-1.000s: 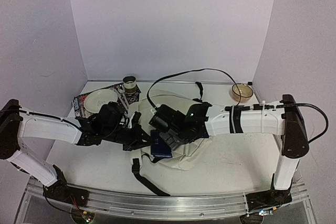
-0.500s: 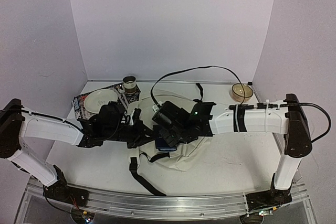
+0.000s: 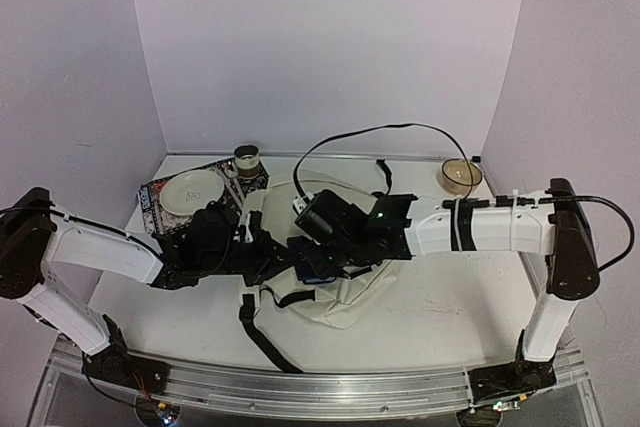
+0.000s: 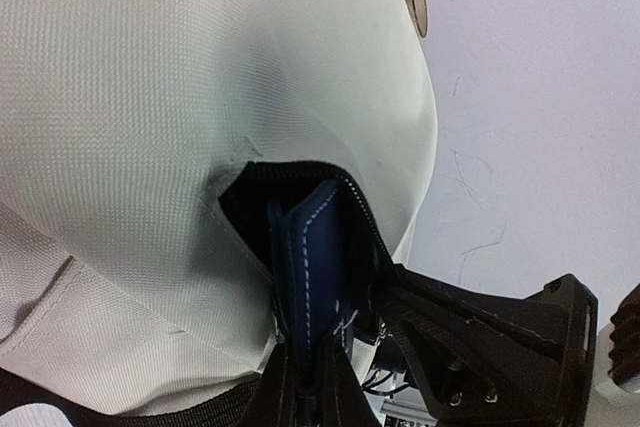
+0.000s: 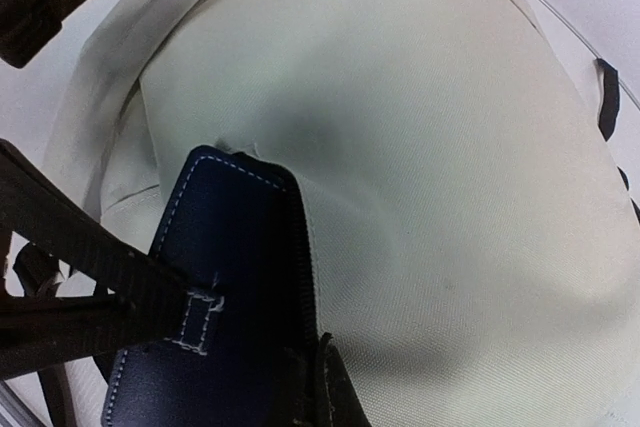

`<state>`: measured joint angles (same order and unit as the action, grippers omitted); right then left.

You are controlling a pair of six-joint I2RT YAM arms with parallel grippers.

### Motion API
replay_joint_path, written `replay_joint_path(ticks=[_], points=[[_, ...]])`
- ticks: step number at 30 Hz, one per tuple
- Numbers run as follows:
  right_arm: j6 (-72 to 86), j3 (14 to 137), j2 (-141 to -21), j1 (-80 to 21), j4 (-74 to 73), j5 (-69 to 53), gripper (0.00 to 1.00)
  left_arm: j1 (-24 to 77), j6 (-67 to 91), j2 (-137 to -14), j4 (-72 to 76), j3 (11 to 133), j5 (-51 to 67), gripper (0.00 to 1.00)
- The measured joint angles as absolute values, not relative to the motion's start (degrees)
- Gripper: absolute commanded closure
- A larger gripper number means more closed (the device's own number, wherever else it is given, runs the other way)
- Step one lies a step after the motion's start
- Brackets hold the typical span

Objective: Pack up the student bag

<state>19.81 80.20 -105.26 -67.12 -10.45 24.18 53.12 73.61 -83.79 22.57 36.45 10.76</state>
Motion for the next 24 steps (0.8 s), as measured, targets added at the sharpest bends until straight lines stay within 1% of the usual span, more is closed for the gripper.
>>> replay_joint_path(ticks=[13, 20, 24], points=[[21.84, 80.2, -104.77, -66.13, -8.46, 19.09, 1.0, 54.46, 74.42, -84.47, 29.51, 34.38, 5.84, 1.0], [22.64, 80.23, -104.77, -66.13, -6.35, 16.98, 1.0, 54.6, 74.9, -82.73, 31.84, 32.08, 3.04, 1.0], [22.63, 80.35, -104.77, -66.13, -6.16, 16.52, 1.0, 54.9, 75.05, -84.08, 33.21, 32.2, 2.68, 1.0]])
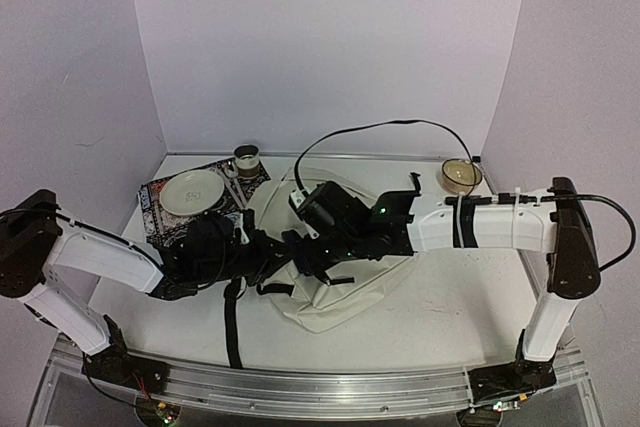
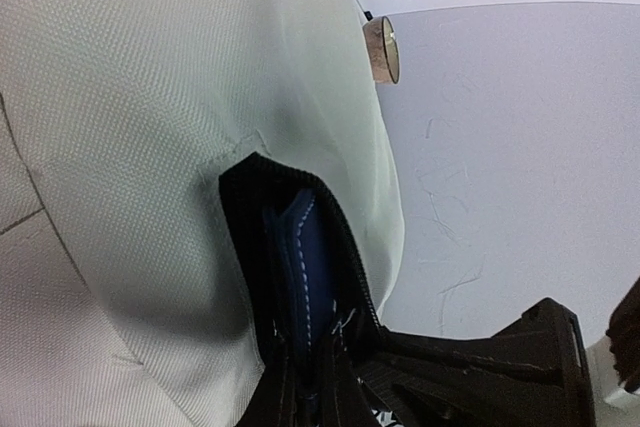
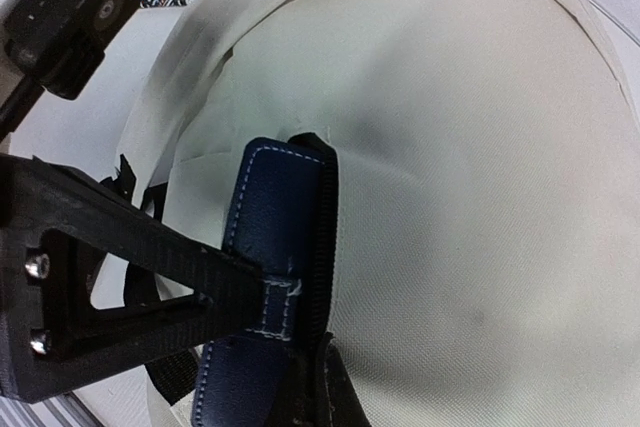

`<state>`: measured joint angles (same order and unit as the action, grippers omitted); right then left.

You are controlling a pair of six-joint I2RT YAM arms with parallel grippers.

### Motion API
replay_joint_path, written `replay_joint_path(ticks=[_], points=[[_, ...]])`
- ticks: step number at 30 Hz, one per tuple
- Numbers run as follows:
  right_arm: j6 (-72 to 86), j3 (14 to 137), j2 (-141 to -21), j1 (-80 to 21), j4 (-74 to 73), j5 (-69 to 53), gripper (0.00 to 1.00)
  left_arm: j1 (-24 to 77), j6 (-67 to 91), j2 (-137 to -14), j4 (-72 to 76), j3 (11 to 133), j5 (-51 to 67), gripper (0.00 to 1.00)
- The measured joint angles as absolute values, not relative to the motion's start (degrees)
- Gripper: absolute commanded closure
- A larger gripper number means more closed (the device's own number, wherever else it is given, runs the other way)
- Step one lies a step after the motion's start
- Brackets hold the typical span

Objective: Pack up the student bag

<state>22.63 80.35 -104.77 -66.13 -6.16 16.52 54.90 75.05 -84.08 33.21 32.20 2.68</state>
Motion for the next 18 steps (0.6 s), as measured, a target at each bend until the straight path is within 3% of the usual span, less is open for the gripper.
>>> replay_joint_path(ticks=[10, 14, 18], points=[[22.51, 80.51, -104.53, -66.41, -6.22, 14.55, 1.0, 56.31, 74.39, -92.48, 37.12, 37.06, 0.89, 0.98], [22.32, 80.51, -104.11, -66.41, -6.36, 14.9, 1.0, 56.3, 72.79, -93.4, 37.25, 38.05, 1.48, 0.85], [22.1, 80.49, -103.71, -66.53, -6.42, 16.04, 0.93, 56.29, 71.42, -94.07, 37.56, 38.22, 1.86, 0.69]])
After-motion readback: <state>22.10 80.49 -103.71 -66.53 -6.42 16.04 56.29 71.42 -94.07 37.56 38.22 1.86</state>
